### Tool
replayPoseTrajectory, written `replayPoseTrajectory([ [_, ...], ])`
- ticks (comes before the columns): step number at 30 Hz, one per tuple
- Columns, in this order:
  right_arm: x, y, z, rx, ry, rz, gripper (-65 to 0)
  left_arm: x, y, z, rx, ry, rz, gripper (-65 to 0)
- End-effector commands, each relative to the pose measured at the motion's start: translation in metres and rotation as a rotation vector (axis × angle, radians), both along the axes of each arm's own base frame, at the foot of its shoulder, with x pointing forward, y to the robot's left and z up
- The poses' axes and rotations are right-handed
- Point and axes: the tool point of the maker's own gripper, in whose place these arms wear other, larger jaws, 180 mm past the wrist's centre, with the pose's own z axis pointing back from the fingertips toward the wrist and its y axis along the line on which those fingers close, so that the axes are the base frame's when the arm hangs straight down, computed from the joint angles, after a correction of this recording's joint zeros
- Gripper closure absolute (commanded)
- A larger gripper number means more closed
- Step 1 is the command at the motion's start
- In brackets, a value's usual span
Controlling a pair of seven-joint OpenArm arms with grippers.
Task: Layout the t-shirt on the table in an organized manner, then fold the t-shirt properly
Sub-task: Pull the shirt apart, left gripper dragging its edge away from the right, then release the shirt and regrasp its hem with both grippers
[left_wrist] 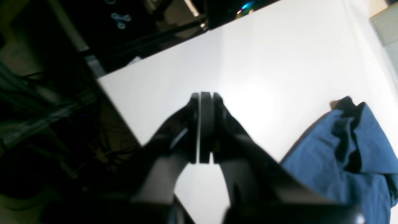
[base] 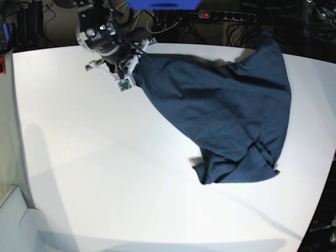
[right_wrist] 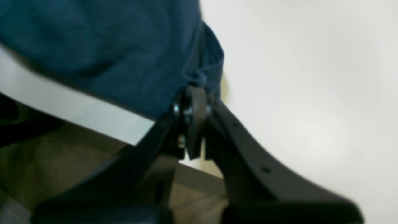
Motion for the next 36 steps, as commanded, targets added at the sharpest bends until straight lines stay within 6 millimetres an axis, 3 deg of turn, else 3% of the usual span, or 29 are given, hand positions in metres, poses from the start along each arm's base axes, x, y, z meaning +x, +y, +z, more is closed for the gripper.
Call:
replayPoseTrajectory([
  [1,0.005,0.004,0.008,0.012,-0.035,0.016,0.0,0.003,0.005,0.014,0.029,-0.018,-0.010,-0.8],
  [3,0.003,-0.001,0.005,-0.012,-0.015,0.029,-2.8,0.018,-0.006,0.020,-0.013,-0.046,-0.050,-0.9],
  [7,0.010,-0.010,0.005,-0.058,0.016,0.034,-19.8,0.038,-0.031,0.028,-0.101,-0.068,-0.144,-1.0],
  [11,0.021,-0.022,0.014,-0.090,-0.018,0.038,-32.7,0.061,-0.074,0.031,-0.190,-0.120,-0.221,-2.3],
  [16,0.045,-0.026,0.029,-0.104,-0.083,0.040,-34.4,0.098,-0.158,0.023,-0.289,-0.133,-0.399,-11.6],
  [21,0.076,-0.022,0.049,-0.098,-0.168,0.039,-34.4,0.118,-0.221,-0.016,-0.328,-0.037,-0.501,-12.3],
  [24,0.102,-0.014,0.070,-0.086,-0.243,0.049,-34.6,0.118,-0.227,-0.044,-0.268,0.051,-0.506,-12.3],
  [28,0.134,0.006,0.088,-0.086,-0.310,0.103,-34.8,0.109,-0.219,-0.073,-0.230,0.141,-0.479,-12.3],
  [32,0.171,0.033,0.096,-0.083,-0.369,0.175,-36.6,0.101,-0.200,-0.085,-0.200,0.205,-0.471,-12.3],
  [36,0.201,0.064,0.086,-0.042,-0.419,0.230,-44.5,0.090,-0.177,-0.090,-0.164,0.259,-0.464,-12.3],
])
